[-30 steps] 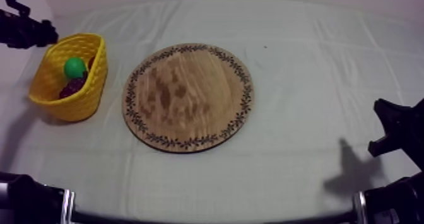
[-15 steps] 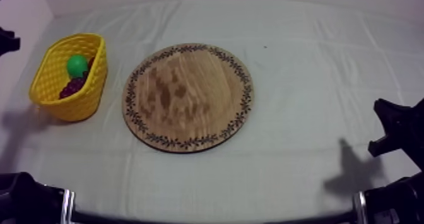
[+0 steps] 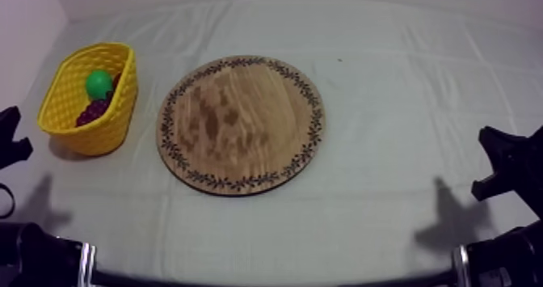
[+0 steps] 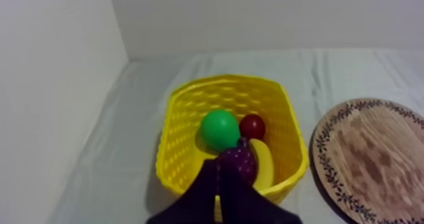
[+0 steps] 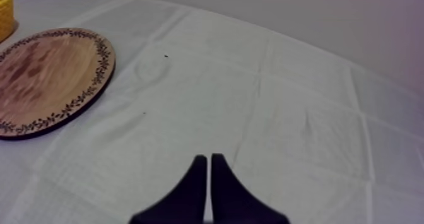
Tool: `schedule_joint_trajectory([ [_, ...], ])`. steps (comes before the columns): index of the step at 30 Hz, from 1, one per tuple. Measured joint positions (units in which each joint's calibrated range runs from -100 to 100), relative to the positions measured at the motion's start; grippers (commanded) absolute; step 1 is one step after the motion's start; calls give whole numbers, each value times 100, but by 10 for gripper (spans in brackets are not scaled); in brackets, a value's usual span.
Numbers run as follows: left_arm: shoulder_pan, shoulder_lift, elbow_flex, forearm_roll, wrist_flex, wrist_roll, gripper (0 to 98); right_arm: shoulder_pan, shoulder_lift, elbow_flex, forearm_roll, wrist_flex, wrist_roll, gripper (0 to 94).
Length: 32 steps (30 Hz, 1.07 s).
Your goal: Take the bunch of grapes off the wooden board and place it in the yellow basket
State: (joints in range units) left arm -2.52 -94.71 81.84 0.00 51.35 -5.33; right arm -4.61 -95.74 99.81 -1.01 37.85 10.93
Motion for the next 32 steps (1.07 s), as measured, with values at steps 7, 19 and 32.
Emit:
schedule_joint_trajectory([
  [7,-61,-499,913,53,-714,-152,0,0,0,0,0,0,0,4],
  [19,7,-499,1795,-198,-2127,210,0,0,0,0,0,0,0,4],
  [32,24,-499,1816,-222,-2138,294,0,0,0,0,0,0,0,4],
])
